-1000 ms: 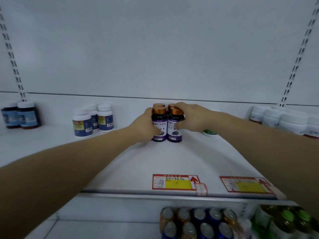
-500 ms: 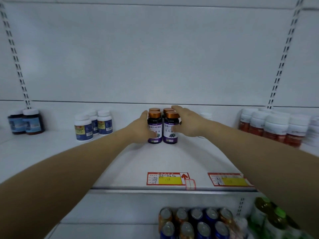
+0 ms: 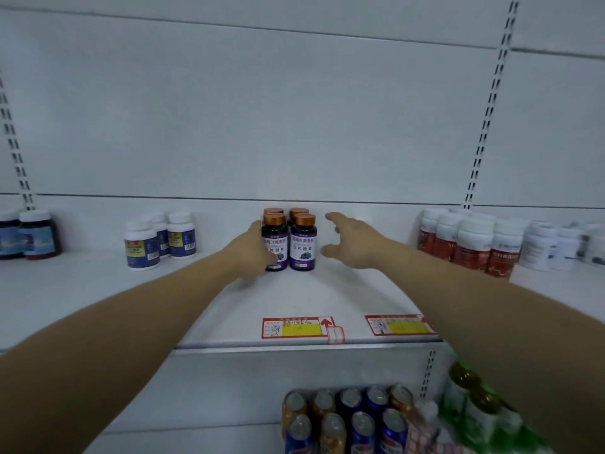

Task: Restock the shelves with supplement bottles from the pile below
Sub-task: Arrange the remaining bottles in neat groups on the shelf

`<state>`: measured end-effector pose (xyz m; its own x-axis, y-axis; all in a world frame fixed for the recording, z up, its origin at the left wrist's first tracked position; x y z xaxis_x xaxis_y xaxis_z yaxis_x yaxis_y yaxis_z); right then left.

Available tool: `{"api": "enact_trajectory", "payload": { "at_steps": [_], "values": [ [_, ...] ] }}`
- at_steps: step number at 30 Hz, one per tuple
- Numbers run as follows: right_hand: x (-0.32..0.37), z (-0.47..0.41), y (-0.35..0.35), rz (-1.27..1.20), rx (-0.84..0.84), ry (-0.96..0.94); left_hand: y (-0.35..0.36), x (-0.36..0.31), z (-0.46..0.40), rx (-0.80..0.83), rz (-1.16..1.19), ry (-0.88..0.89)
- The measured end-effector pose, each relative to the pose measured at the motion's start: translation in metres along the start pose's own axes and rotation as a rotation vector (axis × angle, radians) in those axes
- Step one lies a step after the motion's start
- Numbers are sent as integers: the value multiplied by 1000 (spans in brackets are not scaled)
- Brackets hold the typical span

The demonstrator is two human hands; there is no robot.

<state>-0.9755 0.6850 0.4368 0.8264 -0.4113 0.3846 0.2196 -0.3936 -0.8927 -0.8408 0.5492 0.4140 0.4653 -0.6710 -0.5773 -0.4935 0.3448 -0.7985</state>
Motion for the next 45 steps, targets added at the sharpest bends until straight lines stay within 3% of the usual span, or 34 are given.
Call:
{"api": "enact_trajectory", "payload": {
  "at_steps": [11, 15, 19, 25, 34, 41, 45],
  "values": [
    [12, -36, 16, -72, -76, -222, 16, 3, -8, -174, 2, 3],
    [12, -37, 18, -98, -65, -247, 16, 5, -12, -156, -26, -27],
    [5, -32, 4, -53, -33, -183, 2, 0, -8, -120, -70, -63],
    [-39, -10, -65, 134, -102, 16, -22, -42, 8, -142, -162, 146],
    [-119, 47, -120, 290, -146, 188, 43, -118, 17, -12, -211, 303],
    [-172, 52, -132, 315, -21, 195, 107, -142, -26, 10, -49, 82],
    [-193, 48, -127, 299, 8, 121, 128, -147, -54, -58, 71, -35]
  ]
}}
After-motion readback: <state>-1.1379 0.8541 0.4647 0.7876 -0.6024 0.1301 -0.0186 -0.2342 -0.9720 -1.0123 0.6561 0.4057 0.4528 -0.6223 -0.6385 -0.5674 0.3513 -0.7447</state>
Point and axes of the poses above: each hand's wrist, its own z-axis away from the middle knuckle, its own y-axis out of the palm, x = y × z, the point moved 4 cm from there along -z, towards the middle knuckle, and after that the axes turned 5 degrees about -z, right-handed, at the moved point
